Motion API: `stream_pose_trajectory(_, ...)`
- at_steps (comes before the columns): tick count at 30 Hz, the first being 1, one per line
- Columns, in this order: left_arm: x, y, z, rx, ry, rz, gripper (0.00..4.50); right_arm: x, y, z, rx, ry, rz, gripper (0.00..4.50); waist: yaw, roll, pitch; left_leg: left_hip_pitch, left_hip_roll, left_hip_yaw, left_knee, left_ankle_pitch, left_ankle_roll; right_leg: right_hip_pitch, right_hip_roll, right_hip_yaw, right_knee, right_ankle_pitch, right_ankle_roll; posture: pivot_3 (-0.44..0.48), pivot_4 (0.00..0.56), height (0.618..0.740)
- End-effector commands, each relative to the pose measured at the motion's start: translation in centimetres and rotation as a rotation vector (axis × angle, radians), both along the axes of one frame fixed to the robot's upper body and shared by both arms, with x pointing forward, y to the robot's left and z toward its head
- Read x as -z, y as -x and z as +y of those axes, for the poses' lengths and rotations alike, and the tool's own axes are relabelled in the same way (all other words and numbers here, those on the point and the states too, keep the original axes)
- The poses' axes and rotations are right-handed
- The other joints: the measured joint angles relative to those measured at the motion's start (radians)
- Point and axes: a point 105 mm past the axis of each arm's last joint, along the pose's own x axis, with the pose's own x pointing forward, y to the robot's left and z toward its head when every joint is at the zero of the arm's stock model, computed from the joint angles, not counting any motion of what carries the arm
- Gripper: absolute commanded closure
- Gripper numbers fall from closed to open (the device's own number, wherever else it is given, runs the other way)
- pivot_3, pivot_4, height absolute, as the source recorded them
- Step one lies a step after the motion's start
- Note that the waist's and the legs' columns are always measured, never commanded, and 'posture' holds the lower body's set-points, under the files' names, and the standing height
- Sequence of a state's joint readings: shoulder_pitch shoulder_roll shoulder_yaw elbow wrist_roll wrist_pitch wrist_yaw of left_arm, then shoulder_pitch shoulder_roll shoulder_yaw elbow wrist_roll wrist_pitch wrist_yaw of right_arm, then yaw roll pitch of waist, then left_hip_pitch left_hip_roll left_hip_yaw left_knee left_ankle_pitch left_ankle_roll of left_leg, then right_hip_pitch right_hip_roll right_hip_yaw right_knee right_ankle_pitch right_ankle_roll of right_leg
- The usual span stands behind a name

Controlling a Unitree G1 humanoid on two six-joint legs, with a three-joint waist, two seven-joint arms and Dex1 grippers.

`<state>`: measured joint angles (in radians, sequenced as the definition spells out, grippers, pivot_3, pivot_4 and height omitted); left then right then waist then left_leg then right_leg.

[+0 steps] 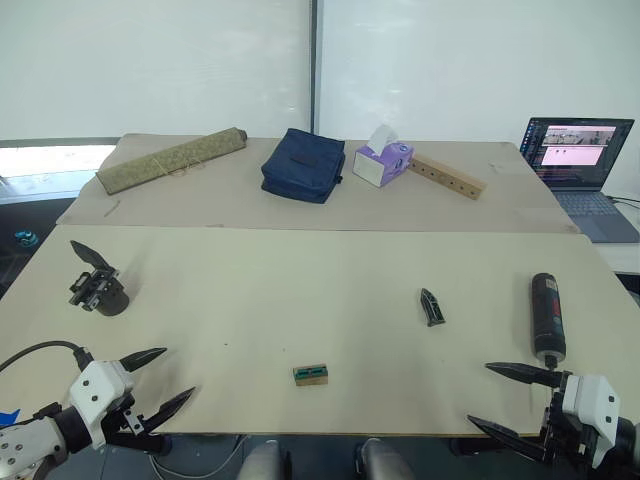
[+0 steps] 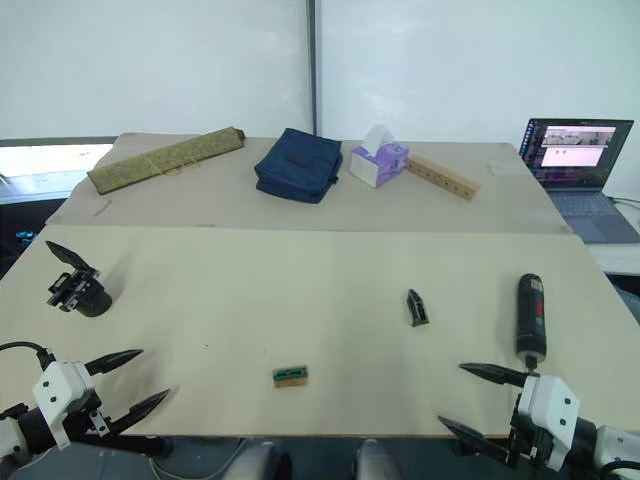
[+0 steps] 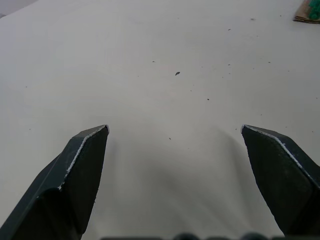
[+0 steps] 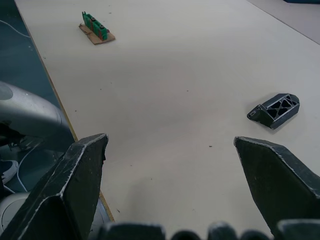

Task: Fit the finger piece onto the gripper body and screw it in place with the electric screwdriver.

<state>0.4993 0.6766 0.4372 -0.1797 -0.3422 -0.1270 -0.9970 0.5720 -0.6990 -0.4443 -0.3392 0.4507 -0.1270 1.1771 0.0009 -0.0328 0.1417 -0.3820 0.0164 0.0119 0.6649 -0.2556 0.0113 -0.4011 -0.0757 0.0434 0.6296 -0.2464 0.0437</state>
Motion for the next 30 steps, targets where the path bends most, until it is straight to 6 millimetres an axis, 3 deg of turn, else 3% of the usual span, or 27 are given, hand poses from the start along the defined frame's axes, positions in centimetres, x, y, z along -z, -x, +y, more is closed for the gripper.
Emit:
stream_pose_trajectory(1,-0.4,0.1,0.1,-0.002,0.008,-0.014,0.00,-0.8,-0.4,0.5,-0.032,-0.001,-0.044,0.03,0.000,0.000,0.000,0.000,0.000,0.000,0.000,0.000,0.000,0.000,0.000,0.000,0.000,0.000,0.000,0.000,0.150,0.740)
stream_pose_trajectory(7,-1.2,0.2,1.4,-0.176,0.156,-0.047,0.00,-2.3,-2.3,2.9,-0.078,-0.106,-0.105,0.03,-0.011,0.000,0.000,0.001,0.000,0.000,0.000,0.000,0.000,0.000,0.000,0.000,0.001,0.000,0.000,0.000,0.150,0.740)
stream_pose_trajectory(11,-1.8,0.7,4.9,-0.450,0.266,-0.148,0.00,-4.8,-3.8,5.5,-0.127,-0.273,-0.198,0.03,-0.014,0.000,0.000,0.001,0.001,-0.002,0.000,0.000,0.000,0.000,0.000,0.000,0.001,0.000,0.000,0.000,0.150,0.740)
stream_pose_trajectory(20,-1.5,3.8,9.8,-0.925,0.440,-0.317,0.00,-6.9,-4.8,8.8,-0.191,-0.407,-0.369,0.03,-0.010,-0.002,-0.001,0.002,-0.001,-0.003,0.000,0.000,0.000,0.002,-0.001,0.000,0.000,0.001,0.001,0.000,0.150,0.740)
stream_pose_trajectory(26,-1.4,4.1,10.1,-0.997,0.488,-0.330,0.00,-6.4,-4.5,9.5,-0.236,-0.397,-0.371,0.03,-0.007,-0.002,-0.001,0.005,-0.001,-0.004,0.000,0.000,0.000,0.007,-0.001,-0.001,0.000,0.001,0.001,0.000,0.150,0.740)
stream_pose_trajectory(30,-2.0,2.7,9.8,-0.972,0.474,-0.320,0.00,-6.3,-4.4,9.4,-0.237,-0.383,-0.362,0.03,-0.009,-0.003,-0.001,0.008,-0.001,-0.004,0.000,0.000,0.000,0.009,0.000,-0.001,0.000,0.000,0.001,0.000,0.150,0.740)
